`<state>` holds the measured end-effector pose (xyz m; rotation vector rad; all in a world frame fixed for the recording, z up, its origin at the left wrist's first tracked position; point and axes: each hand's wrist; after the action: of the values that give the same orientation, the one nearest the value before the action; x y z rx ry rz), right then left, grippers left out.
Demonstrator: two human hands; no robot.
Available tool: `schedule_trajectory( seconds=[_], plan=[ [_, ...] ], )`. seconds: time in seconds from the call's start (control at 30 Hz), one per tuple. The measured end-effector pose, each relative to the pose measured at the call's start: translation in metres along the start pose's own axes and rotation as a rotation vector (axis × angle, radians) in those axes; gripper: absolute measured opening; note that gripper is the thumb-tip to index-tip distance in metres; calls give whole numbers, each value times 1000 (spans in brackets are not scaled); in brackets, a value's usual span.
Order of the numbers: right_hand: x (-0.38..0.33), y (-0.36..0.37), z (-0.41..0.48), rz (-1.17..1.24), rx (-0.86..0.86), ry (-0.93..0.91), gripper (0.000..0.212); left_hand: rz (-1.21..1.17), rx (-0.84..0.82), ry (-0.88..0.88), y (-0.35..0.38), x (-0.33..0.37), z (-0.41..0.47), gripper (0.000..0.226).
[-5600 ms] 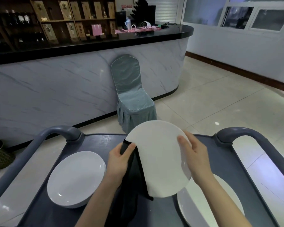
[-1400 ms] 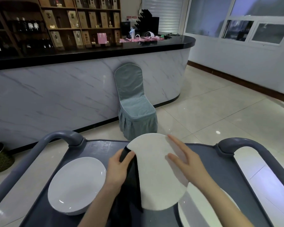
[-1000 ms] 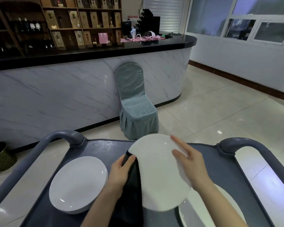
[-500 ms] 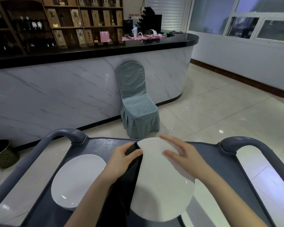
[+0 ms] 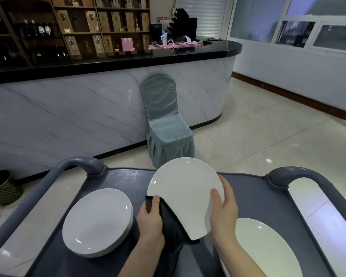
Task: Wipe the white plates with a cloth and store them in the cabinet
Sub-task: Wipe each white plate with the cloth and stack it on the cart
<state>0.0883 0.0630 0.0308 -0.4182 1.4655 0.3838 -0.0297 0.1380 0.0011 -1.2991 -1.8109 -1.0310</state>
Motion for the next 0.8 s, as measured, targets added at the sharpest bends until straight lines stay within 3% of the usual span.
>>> schedule_trajectory(
  seconds=[0.1,0.3,0.4,0.47,0.53,0.7,0.77,0.8],
  plan=[
    [-11,-14,20,-37,-175,-39,35,115,-78,161,-8,18,10,14],
    [-53,-27,66,-430,-693,-239,25,496,-611,458,0,62,21,10],
    [-50,-22,63,-498,-781,-250,18,672,-725,575,7,70,21,8],
    [-48,-23,61,-424,-727,-229,16,623,-703,532,6,67,21,11],
    [-46,-25,62,-294,-595,-157,17,428,-620,373,0,60,22,10],
    [-19,4,21,102,44,177,24,38,-37,126,9,9,-1,19],
    [-9,17,1,210,193,276,25,-37,39,44,13,-2,-8,27],
    [-4,17,-3,221,181,280,25,-52,27,15,12,-2,-6,24]
  ],
)
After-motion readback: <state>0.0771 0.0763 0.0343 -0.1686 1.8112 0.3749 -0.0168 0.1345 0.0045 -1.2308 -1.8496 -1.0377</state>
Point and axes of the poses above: each hand's wrist, its own z-axis towards the middle knuckle, its own y-axis out of the palm, x = y × z, and after that the axes turned 3 degrees about x, right-handed
